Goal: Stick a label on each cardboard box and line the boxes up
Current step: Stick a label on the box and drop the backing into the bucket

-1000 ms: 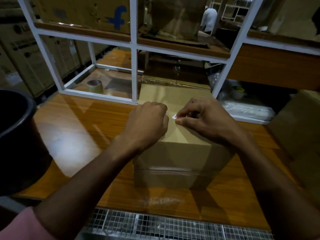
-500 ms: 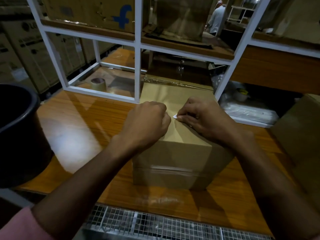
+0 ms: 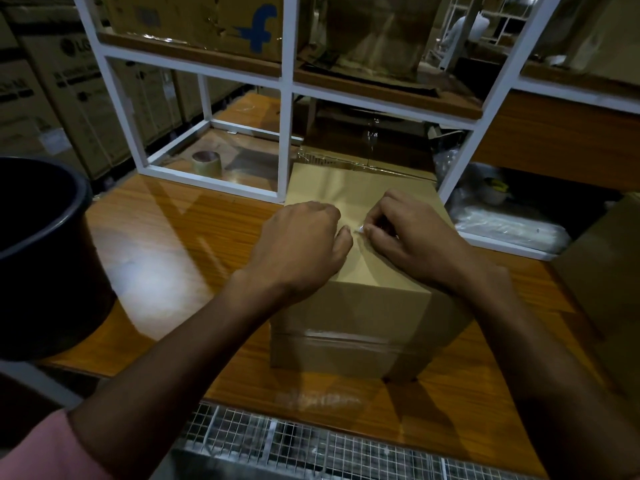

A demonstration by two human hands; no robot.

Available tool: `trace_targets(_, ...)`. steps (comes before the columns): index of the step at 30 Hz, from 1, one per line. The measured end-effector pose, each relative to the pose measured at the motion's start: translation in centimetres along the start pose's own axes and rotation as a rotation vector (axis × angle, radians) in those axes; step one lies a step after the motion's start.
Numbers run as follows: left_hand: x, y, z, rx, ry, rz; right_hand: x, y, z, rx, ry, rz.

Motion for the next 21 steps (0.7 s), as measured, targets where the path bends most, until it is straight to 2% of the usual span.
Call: trace_targets(21, 0.1, 0.1, -0.2, -0.034, -0.041, -0.005, -1.7, 0.2, -2.3, 0.179, -0.070, -0.228)
Point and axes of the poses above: each hand's wrist, its own y-axis away from the middle knuckle, its own x-axis out of the palm, z = x × y, the point moved 9 cm from there along -y, towards the middle knuckle, and after that the axes turned 9 degrees about -x, right-handed, at the moved point
